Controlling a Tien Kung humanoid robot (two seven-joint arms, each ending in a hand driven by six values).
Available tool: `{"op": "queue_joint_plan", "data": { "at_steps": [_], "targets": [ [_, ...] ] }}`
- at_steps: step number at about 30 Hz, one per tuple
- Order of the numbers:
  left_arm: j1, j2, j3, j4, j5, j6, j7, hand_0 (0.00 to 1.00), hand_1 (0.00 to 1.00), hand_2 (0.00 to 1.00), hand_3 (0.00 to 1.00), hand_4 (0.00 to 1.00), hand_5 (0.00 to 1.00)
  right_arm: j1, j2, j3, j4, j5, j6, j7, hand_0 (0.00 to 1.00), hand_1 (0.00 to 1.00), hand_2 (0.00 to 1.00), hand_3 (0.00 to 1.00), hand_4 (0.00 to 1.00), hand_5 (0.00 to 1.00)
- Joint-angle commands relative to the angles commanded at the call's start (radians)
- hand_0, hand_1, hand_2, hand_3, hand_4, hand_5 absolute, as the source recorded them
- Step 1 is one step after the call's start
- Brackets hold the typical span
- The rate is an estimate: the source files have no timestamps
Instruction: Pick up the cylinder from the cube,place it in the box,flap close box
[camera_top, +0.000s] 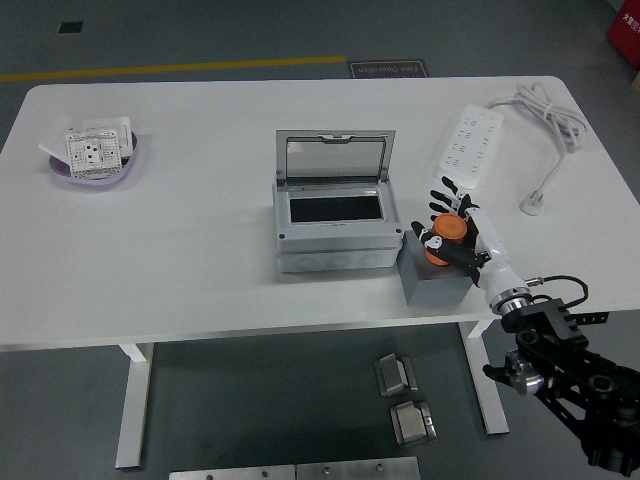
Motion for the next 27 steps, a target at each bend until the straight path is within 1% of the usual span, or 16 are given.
{"op": "queue_joint_plan", "data": {
  "at_steps": [2, 3, 8, 9, 14, 15, 20, 21, 26, 27],
  "targets": [
    [0.000, 0.000, 0.000, 0.000, 0.000, 0.000, -0.001, 0.694, 0.682, 0.592, 0.676, 0.643, 0.355, -0.001, -0.001, -0.001, 0.003, 0.002, 0.001, 0.001, 0.878, 0.885, 0.890, 0.968, 0.722, 0.076],
    [0.000, 0.000, 0.000, 0.000, 0.000, 0.001, -0.001, 0.693, 0.682, 0.591, 0.674, 0.642, 0.349, -0.002, -0.002, -0.002, 0.005, 0.003, 0.001, 0.002, 0.870, 0.874, 0.851, 0.912, 0.670, 0.059],
    [0.001, -0.001, -0.001, 0.000, 0.001, 0.003, -0.005, 0.693, 0.682, 0.591, 0.674, 0.642, 0.349, -0.012, -0.011, -0.006, 0.024, 0.011, 0.002, 0.011, 0.870, 0.874, 0.851, 0.912, 0.670, 0.059],
    [0.001, -0.001, -0.001, 0.000, 0.001, 0.004, -0.005, 0.694, 0.681, 0.591, 0.673, 0.642, 0.342, -0.015, -0.014, -0.007, 0.029, 0.013, 0.001, 0.014, 0.838, 0.790, 0.693, 0.732, 0.280, 0.009],
    [0.001, -0.001, -0.005, -0.001, 0.005, 0.006, -0.009, 0.694, 0.681, 0.591, 0.673, 0.642, 0.342, -0.020, -0.019, -0.008, 0.040, 0.019, -0.007, 0.027, 0.838, 0.790, 0.693, 0.732, 0.280, 0.009],
    [0.000, -0.002, -0.005, -0.001, 0.005, 0.007, -0.009, 0.694, 0.681, 0.589, 0.673, 0.643, 0.338, -0.021, -0.019, -0.007, 0.041, 0.019, -0.008, 0.028, 0.796, 0.702, 0.615, 0.597, 0.002, 0.002],
    [-0.001, -0.003, -0.005, -0.001, 0.005, 0.009, -0.013, 0.694, 0.681, 0.589, 0.673, 0.643, 0.338, -0.022, -0.018, -0.002, 0.045, 0.014, -0.022, 0.028, 0.796, 0.702, 0.615, 0.597, 0.002, 0.002],
    [-0.001, -0.003, -0.005, -0.001, 0.006, 0.010, -0.014, 0.693, 0.680, 0.588, 0.672, 0.649, 0.328, -0.023, -0.018, -0.001, 0.045, 0.014, -0.024, 0.028, 0.798, 0.685, 0.614, 0.564, 0.002, 0.002],
    [-0.001, -0.003, -0.009, -0.002, 0.009, 0.014, -0.019, 0.693, 0.680, 0.588, 0.672, 0.649, 0.328, -0.023, -0.017, 0.000, 0.045, 0.010, -0.031, 0.024, 0.798, 0.685, 0.614, 0.564, 0.002, 0.002],
    [-0.001, -0.003, -0.010, -0.003, 0.009, 0.015, -0.020, 0.692, 0.678, 0.587, 0.671, 0.651, 0.325, -0.023, -0.017, 0.000, 0.045, 0.010, -0.032, 0.023, 0.774, 0.649, 0.598, 0.499, 0.002, 0.002]
  ]
}}
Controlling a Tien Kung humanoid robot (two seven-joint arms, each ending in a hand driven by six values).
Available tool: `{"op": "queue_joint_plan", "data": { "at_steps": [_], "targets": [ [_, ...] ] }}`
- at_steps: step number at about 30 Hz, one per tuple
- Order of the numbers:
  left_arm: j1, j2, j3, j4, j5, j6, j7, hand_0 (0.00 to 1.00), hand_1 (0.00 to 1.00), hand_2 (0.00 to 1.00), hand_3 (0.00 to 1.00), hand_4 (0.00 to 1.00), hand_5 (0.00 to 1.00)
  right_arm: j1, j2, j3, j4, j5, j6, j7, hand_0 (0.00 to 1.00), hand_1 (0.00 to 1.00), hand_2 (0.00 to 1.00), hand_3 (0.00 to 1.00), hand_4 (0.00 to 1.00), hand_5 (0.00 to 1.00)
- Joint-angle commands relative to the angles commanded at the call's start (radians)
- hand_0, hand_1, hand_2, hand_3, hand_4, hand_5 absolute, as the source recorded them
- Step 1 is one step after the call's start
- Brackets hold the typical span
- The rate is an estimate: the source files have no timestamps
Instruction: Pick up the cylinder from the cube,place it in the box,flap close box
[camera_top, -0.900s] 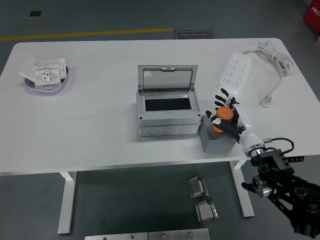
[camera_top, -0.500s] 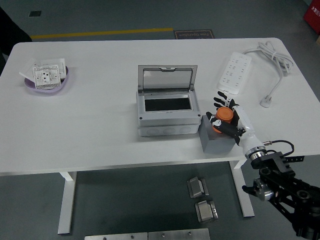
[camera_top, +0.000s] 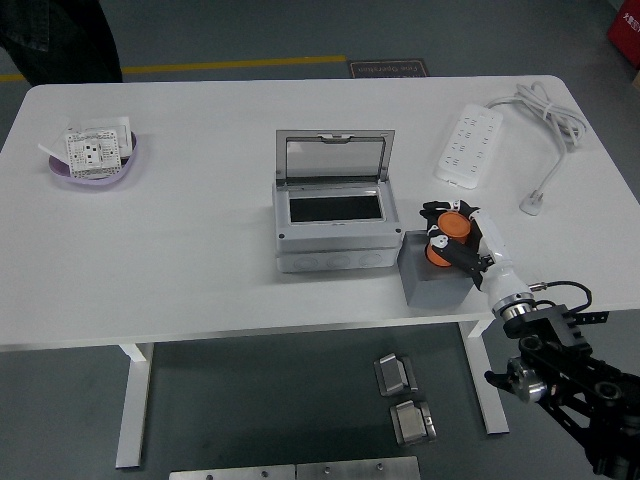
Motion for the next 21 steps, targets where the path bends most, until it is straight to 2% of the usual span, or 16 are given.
{"op": "queue_joint_plan", "data": {
  "at_steps": [11, 12, 21],
  "targets": [
    [0.006, 0.000, 0.006, 0.000, -0.006, 0.008, -0.010, 0.690, 0.676, 0.587, 0.671, 0.652, 0.324, 0.004, -0.001, 0.004, 0.009, -0.026, -0.019, -0.008, 0.755, 0.631, 0.589, 0.472, 0.002, 0.002],
    [0.006, 0.000, 0.008, 0.001, -0.007, 0.008, -0.010, 0.690, 0.675, 0.584, 0.669, 0.653, 0.325, 0.006, -0.001, 0.006, 0.011, -0.030, -0.022, -0.010, 0.698, 0.556, 0.544, 0.418, 0.002, 0.002],
    [0.010, 0.011, 0.024, 0.000, -0.015, 0.012, -0.016, 0.690, 0.674, 0.584, 0.669, 0.653, 0.325, 0.049, -0.008, 0.008, 0.031, -0.061, -0.044, -0.026, 0.686, 0.544, 0.535, 0.409, 0.002, 0.002]
  ]
}}
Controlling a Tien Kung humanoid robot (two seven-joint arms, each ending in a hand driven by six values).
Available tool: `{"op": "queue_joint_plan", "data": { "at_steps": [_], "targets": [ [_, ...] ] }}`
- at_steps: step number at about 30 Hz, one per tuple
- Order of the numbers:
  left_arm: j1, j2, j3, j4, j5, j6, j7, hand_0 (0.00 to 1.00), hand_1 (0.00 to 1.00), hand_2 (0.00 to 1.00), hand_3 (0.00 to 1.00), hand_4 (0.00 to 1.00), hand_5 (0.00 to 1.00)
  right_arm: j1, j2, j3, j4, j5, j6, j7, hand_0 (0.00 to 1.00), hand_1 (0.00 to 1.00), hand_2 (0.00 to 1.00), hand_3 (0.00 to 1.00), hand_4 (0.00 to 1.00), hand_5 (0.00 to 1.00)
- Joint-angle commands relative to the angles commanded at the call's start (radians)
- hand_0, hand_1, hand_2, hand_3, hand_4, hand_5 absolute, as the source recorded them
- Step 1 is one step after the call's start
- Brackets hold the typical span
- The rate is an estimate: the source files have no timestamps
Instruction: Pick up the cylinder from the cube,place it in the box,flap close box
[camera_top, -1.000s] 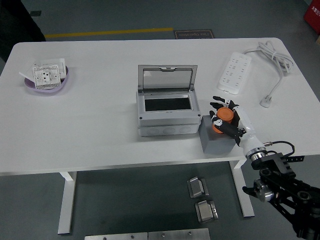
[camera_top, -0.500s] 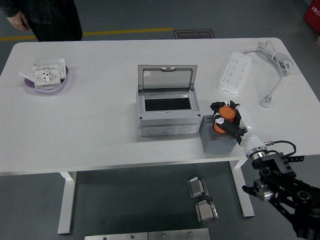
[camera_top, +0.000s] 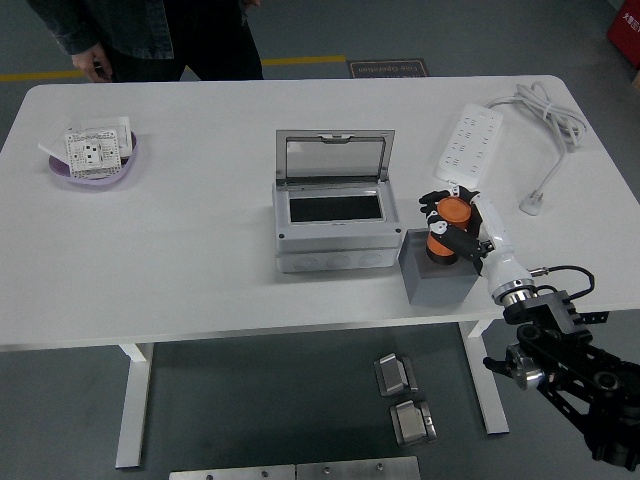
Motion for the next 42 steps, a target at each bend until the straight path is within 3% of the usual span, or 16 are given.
{"op": "queue_joint_plan", "data": {
  "at_steps": [8, 9, 14, 15, 20, 21, 23, 26, 27, 32, 33, 38, 42],
  "targets": [
    [0.007, 0.005, 0.010, -0.001, -0.006, 0.001, -0.001, 0.689, 0.673, 0.584, 0.668, 0.654, 0.325, 0.075, -0.012, -0.048, 0.007, -0.089, -0.077, -0.051, 0.688, 0.547, 0.543, 0.400, 0.002, 0.002],
    [0.008, 0.006, 0.012, -0.002, -0.007, 0.000, -0.001, 0.688, 0.671, 0.584, 0.667, 0.655, 0.328, 0.090, -0.013, -0.063, 0.005, -0.108, -0.090, -0.064, 0.629, 0.531, 0.544, 0.388, 0.002, 0.002],
    [0.016, 0.018, 0.013, -0.002, -0.014, -0.003, 0.004, 0.688, 0.671, 0.584, 0.667, 0.655, 0.328, 0.150, -0.012, -0.119, 0.004, -0.199, -0.133, -0.113, 0.629, 0.531, 0.544, 0.388, 0.002, 0.002],
    [0.017, 0.020, 0.013, -0.001, -0.016, -0.004, 0.004, 0.688, 0.672, 0.583, 0.667, 0.655, 0.328, 0.158, -0.010, -0.126, 0.004, -0.209, -0.137, -0.119, 0.389, 0.373, 0.541, 0.387, 0.002, 0.002],
    [0.028, 0.028, 0.003, -0.001, -0.019, -0.006, 0.008, 0.688, 0.672, 0.583, 0.667, 0.655, 0.328, 0.217, 0.003, -0.175, 0.006, -0.274, -0.173, -0.158, 0.389, 0.373, 0.541, 0.387, 0.002, 0.002],
    [0.029, 0.028, 0.000, -0.001, -0.019, -0.007, 0.009, 0.688, 0.671, 0.583, 0.667, 0.655, 0.329, 0.227, 0.005, -0.185, 0.007, -0.283, -0.184, -0.163, 0.114, 0.224, 0.489, 0.373, 0.002, 0.002],
    [0.032, 0.028, -0.004, -0.001, -0.018, -0.008, 0.011, 0.688, 0.671, 0.583, 0.667, 0.655, 0.329, 0.254, 0.010, -0.208, 0.008, -0.314, -0.214, -0.189, 0.114, 0.224, 0.489, 0.373, 0.002, 0.002],
    [0.033, 0.028, -0.008, 0.000, -0.017, -0.010, 0.013, 0.688, 0.671, 0.583, 0.667, 0.655, 0.329, 0.291, 0.018, -0.234, 0.006, -0.378, -0.214, -0.246, 0.114, 0.224, 0.489, 0.373, 0.002, 0.002],
    [0.033, 0.028, -0.009, 0.000, -0.016, -0.010, 0.013, 0.688, 0.671, 0.584, 0.667, 0.655, 0.332, 0.299, 0.019, -0.239, 0.004, -0.398, -0.214, -0.264, 0.058, 0.188, 0.353, 0.315, 0.002, 0.002],
    [0.033, 0.028, -0.007, 0.001, -0.018, -0.012, 0.014, 0.688, 0.671, 0.584, 0.667, 0.655, 0.332, 0.344, 0.039, -0.270, -0.024, -0.539, -0.214, -0.383, 0.058, 0.188, 0.353, 0.315, 0.002, 0.002],
    [0.033, 0.028, -0.007, 0.001, -0.017, -0.012, 0.014, 0.689, 0.671, 0.585, 0.667, 0.654, 0.335, 0.349, 0.042, -0.273, -0.031, -0.564, -0.214, -0.404, 0.002, 0.100, 0.207, 0.223, 0.002, 0.002],
    [0.032, 0.026, -0.001, 0.002, -0.019, -0.013, 0.015, 0.689, 0.671, 0.585, 0.667, 0.654, 0.335, 0.371, 0.061, -0.296, -0.088, -0.696, -0.204, -0.506, 0.002, 0.100, 0.207, 0.223, 0.002, 0.002],
    [0.032, 0.024, 0.009, 0.003, -0.027, -0.014, 0.017, 0.688, 0.671, 0.585, 0.667, 0.652, 0.335, 0.396, 0.079, -0.331, -0.134, -0.785, -0.185, -0.544, 0.002, 0.089, 0.205, 0.216, 0.002, 0.002]
  ]
}}
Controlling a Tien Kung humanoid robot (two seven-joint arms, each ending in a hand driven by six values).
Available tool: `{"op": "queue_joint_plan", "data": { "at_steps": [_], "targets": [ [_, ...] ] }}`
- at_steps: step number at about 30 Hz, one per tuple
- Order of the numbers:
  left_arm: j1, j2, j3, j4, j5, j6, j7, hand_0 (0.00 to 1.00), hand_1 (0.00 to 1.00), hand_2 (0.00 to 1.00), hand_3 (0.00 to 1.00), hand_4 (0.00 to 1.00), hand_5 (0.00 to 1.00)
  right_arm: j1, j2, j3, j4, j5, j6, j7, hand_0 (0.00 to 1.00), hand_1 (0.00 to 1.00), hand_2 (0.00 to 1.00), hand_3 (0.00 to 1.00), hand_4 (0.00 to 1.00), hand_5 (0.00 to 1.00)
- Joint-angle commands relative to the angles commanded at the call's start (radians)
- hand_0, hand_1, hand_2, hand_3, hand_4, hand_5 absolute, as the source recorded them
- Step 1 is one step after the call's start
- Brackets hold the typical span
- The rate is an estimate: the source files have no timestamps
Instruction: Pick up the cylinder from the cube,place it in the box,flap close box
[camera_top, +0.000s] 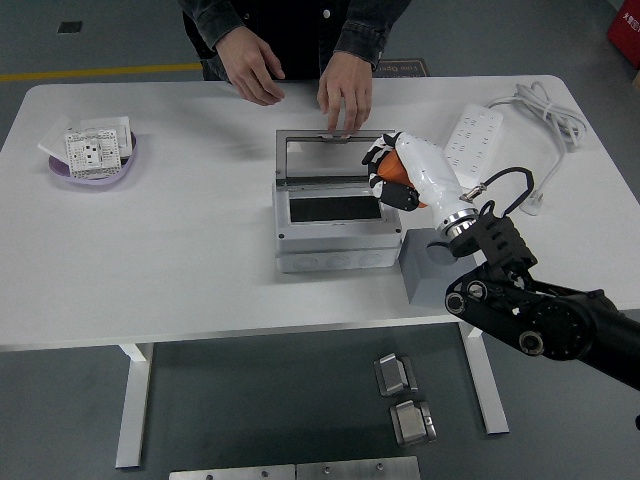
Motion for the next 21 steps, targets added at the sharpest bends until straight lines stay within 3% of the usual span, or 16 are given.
{"op": "queue_joint_plan", "data": {
  "at_steps": [5, 12, 17, 21],
  "targets": [
    [-0.001, -0.002, 0.010, 0.000, -0.007, -0.001, 0.001, 0.689, 0.671, 0.585, 0.668, 0.651, 0.337, 0.065, 0.038, -0.084, -0.060, -0.041, 0.041, -0.028, 0.002, 0.092, 0.205, 0.217, 0.002, 0.002],
    [-0.004, -0.002, 0.018, 0.001, -0.013, -0.001, 0.001, 0.688, 0.671, 0.586, 0.668, 0.650, 0.337, 0.122, 0.061, -0.141, -0.075, -0.022, 0.062, -0.035, 0.002, 0.101, 0.214, 0.220, 0.002, 0.002],
    [-0.006, -0.001, 0.026, 0.001, -0.017, 0.000, 0.001, 0.689, 0.671, 0.587, 0.667, 0.650, 0.338, 0.160, 0.076, -0.196, -0.093, 0.060, 0.060, 0.010, 0.002, 0.119, 0.218, 0.225, 0.002, 0.002],
    [-0.009, 0.000, 0.032, 0.001, -0.020, 0.000, 0.000, 0.689, 0.672, 0.587, 0.668, 0.650, 0.340, 0.189, 0.091, -0.250, -0.120, 0.148, 0.084, 0.074, 0.002, 0.120, 0.221, 0.226, 0.002, 0.002]
  ]
}}
